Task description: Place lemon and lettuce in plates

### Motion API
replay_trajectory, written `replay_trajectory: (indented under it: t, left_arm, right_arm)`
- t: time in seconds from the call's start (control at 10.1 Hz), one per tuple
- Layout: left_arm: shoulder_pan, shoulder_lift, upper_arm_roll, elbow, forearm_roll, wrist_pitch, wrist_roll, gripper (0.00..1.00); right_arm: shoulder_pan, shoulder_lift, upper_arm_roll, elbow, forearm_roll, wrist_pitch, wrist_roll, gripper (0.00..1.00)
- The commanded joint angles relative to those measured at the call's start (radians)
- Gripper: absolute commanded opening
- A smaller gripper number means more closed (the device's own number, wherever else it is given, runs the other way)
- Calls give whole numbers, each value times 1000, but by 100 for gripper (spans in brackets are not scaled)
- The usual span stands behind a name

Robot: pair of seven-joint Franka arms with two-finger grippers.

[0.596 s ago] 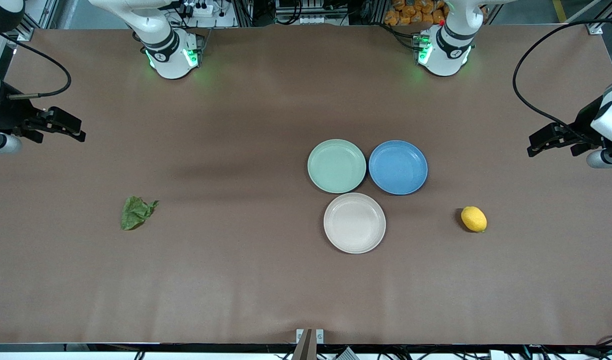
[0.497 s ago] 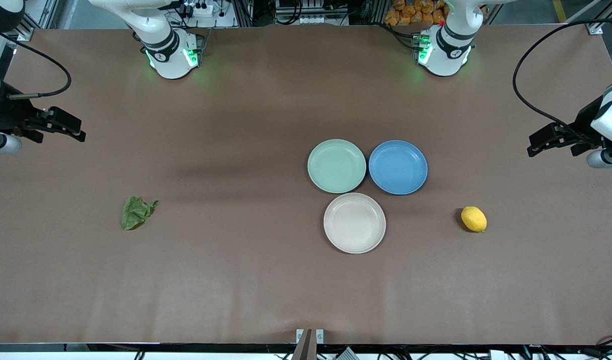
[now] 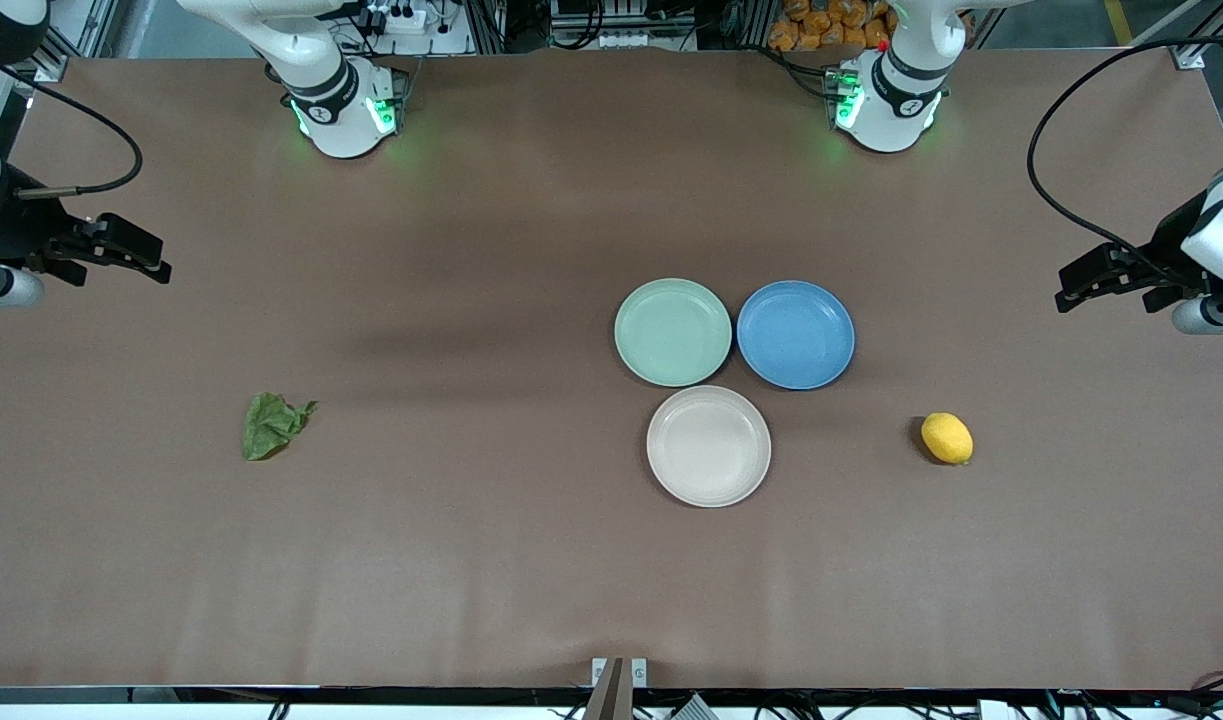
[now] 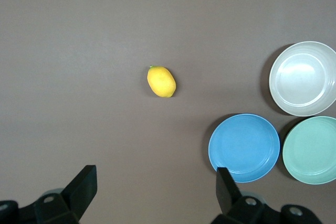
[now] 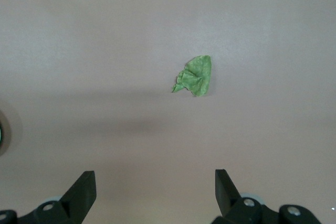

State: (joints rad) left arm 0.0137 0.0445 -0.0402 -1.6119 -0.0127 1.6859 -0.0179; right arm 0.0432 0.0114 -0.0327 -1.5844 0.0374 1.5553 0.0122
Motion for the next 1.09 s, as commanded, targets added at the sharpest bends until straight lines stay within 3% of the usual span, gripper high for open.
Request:
replay_trajectory:
  t: [0.0, 0.6, 0.99]
  left_arm:
    - [8, -14, 2, 7, 16, -8, 32, 100]
    - [6, -9, 2, 12, 16, -8, 29, 100]
    - [6, -9, 2, 13, 16, -8, 33, 100]
  right_arm:
    - [-9, -24, 2, -22, 9, -35, -9, 100]
    - [-39, 18, 0, -31, 7, -40, -9, 100]
    - [-20, 229, 2, -29, 1, 57, -8, 100]
